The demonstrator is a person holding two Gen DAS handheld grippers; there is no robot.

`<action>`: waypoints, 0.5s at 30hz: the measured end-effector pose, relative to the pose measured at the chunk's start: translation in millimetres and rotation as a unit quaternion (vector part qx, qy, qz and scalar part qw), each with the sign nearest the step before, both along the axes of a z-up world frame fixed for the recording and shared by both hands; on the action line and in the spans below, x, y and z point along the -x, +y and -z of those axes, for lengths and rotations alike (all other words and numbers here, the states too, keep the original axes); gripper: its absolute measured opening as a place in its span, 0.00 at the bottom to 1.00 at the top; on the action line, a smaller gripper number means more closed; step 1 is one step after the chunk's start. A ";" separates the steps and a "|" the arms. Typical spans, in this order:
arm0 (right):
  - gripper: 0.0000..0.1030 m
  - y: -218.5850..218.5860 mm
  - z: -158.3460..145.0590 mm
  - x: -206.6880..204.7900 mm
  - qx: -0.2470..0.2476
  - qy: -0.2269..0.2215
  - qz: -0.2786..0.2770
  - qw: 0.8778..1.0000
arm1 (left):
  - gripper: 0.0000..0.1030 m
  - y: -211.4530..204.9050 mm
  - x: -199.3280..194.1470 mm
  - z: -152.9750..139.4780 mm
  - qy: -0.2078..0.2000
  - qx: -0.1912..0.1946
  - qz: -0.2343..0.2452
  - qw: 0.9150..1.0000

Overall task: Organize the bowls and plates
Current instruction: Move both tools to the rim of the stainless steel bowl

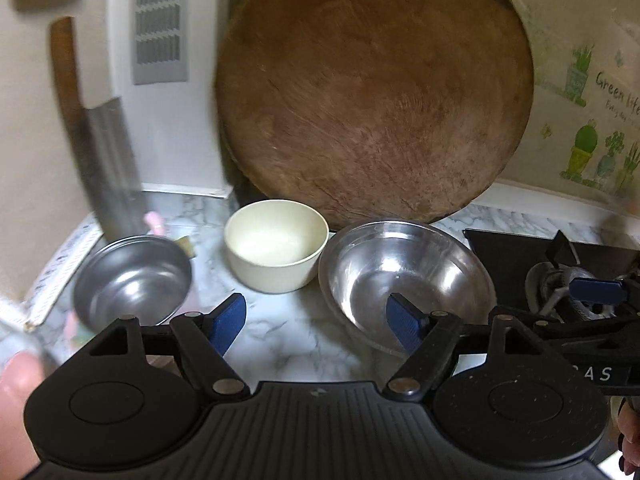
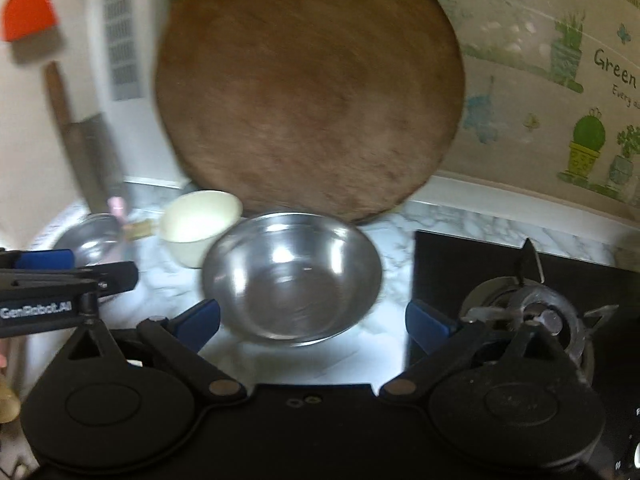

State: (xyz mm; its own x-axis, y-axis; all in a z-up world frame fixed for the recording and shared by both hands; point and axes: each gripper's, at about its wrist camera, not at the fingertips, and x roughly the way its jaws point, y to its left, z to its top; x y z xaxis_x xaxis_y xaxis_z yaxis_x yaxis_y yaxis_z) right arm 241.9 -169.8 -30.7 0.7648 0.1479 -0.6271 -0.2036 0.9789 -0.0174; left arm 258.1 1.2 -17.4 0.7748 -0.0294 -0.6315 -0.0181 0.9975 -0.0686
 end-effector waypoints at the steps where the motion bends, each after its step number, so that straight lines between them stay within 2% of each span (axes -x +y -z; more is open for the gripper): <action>1: 0.96 -1.6 3.5 -8.3 0.004 0.004 0.003 1.000 | 0.75 -1.3 -8.2 4.1 0.005 0.001 0.002 1.000; 9: 0.91 -13.2 24.1 -65.3 0.016 0.033 0.027 0.999 | 0.75 -11.3 -60.8 37.0 0.045 0.007 0.011 0.999; 15: 0.74 -17.6 40.6 -98.8 0.013 0.065 0.040 0.997 | 0.74 -22.2 -82.9 50.7 0.064 0.009 0.026 0.998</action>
